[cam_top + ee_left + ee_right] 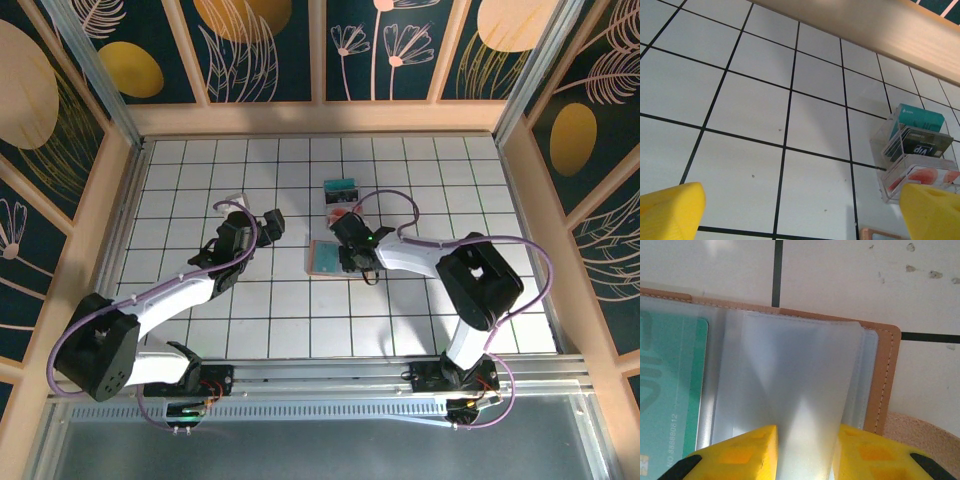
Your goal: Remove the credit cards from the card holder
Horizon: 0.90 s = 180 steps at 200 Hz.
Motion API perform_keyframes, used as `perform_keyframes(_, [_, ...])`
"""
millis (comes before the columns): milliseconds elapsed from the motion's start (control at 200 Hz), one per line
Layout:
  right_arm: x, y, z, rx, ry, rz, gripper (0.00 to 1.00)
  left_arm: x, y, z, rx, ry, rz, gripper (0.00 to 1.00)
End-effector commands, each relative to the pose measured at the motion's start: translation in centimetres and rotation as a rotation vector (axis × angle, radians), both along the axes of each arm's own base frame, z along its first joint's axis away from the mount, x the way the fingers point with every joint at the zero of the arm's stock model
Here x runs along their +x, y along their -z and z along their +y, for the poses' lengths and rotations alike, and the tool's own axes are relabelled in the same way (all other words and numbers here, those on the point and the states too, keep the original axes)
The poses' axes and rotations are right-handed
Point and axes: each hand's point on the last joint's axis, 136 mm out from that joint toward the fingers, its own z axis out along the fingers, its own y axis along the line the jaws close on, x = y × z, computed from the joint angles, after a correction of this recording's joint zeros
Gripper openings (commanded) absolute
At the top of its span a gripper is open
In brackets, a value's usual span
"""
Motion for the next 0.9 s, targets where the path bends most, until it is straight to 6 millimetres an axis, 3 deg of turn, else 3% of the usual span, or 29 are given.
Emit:
perform_keyframes(0, [-0.1,0.5,-1.4,-0.008,0.024,0.006,0.33,0.6,-1.1,-0.3,-0.006,0.007,-0.020,0.99])
perform_keyframes(410, [1.3,-1.6,-3.1,-0.068,-0.110,-0.106,0.33,0.3,-1.0,-0.5,0.010,0.035,-0.025,0.99])
perform_keyframes(761, [2.7,-4.8,-5.6,-0.061,-0.001,-0.181,0.39,0.3,-1.2,-1.0,0.049,0.067,-0.035,0.99])
perform_keyframes(896, [3.2,-6.6,-5.6,0.007,0.074,-0.202,0.36,-0.1,-0.8,-1.9,0.199,0.086,-0.034,0.99])
